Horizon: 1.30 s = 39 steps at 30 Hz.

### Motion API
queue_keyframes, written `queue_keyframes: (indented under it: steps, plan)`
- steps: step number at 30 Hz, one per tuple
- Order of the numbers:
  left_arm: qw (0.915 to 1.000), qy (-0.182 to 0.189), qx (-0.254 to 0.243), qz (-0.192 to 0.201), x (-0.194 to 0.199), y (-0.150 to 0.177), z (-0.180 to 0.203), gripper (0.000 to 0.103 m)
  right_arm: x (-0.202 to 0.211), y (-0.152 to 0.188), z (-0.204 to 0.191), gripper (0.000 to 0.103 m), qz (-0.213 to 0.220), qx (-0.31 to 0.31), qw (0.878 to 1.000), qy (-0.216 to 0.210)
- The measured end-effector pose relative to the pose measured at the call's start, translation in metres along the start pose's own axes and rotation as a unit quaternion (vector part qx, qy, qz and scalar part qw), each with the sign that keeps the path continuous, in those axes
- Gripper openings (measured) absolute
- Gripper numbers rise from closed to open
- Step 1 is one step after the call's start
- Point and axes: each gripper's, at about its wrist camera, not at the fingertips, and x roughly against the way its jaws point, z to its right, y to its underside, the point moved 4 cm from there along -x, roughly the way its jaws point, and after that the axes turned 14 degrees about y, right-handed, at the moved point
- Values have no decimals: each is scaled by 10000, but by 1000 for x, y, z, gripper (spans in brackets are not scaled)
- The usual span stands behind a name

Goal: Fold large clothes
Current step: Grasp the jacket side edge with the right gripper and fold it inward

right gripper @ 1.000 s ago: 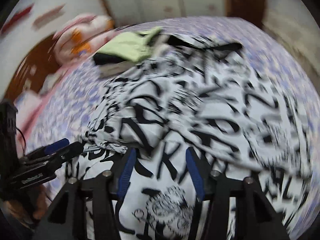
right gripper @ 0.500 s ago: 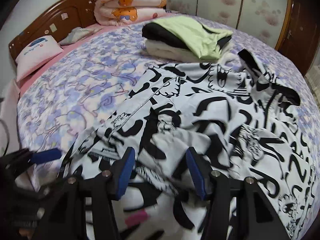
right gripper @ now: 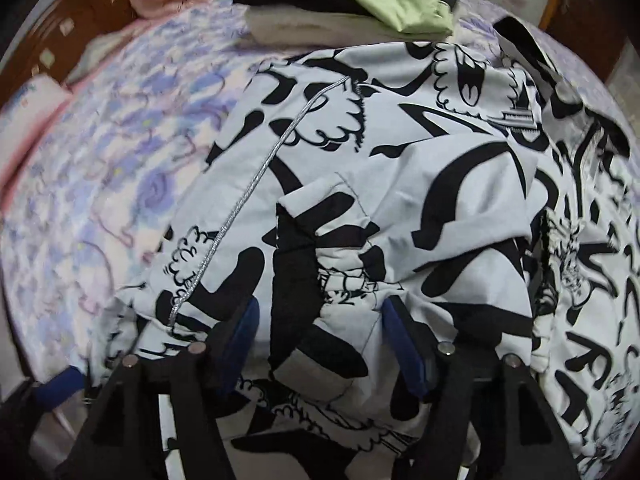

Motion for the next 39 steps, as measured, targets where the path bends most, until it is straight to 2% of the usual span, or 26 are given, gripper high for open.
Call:
queue_keyframes:
  steps: [3, 4, 6, 8, 9, 11, 14, 17, 19, 22, 24, 26, 28, 32, 36, 39]
  plan:
    - [10000, 1, -27, 16, 1, 0, 0, 75, -3, 1, -2, 65, 108, 25, 9999, 67]
    - [10000, 0, -43, 21, 2, 0, 1, 76, -3, 1, 0, 62, 128, -31, 9999, 33]
    - [10000, -10, -90, 25, 3, 1, 3, 75, -5, -1, 8, 38, 122, -157, 9998, -35]
    - [9999, -14, -133, 23, 5, 3, 5, 75, -3, -3, 18, 27, 93, -260, 9995, -131]
    - [9999, -17, -157, 18, 5, 3, 6, 75, 2, -4, 25, 21, 64, -380, 9987, -337]
    - [9997, -32, -237, 17, 6, 5, 11, 75, 17, -7, 38, 18, 167, -528, 9969, -558]
    - [9993, -43, -359, 29, 8, 5, 18, 75, 62, -11, 70, 17, 706, -835, 9900, -892]
    - [9987, -26, -512, 65, 10, 3, 27, 75, 111, -2, 133, 17, 1250, -1490, 9740, -1160]
    - [9981, -16, -613, 81, 11, 4, 33, 75, 123, 15, 178, 17, 1353, -1990, 9627, -1236]
    - [9971, 7, -760, 30, 5, 5, 42, 75, 104, 55, 240, 29, 1030, -2685, 9518, -1068]
    - [9962, 2, -865, -48, -1, 6, 47, 75, 72, 88, 271, 40, 458, -3085, 9469, -774]
    - [9951, -25, -978, -134, -8, 6, 53, 75, 42, 119, 290, 40, -113, -3364, 9390, -700]
    - [9940, -51, -1078, -189, -14, 2, 58, 75, 26, 142, 301, 40, -382, -3547, 9310, -774]
    - [9922, -100, -1214, -260, -27, -21, 63, 75, 19, 152, 308, 43, -281, -3644, 9262, -922]
    - [9913, -177, -1279, -253, -47, -62, 65, 75, 14, 129, 308, 49, -30, -3701, 9209, -1228]
    - [9916, -242, -1215, -364, -69, -95, 61, 76, 0, 108, 307, 49, -42, -3623, 9237, -1242]
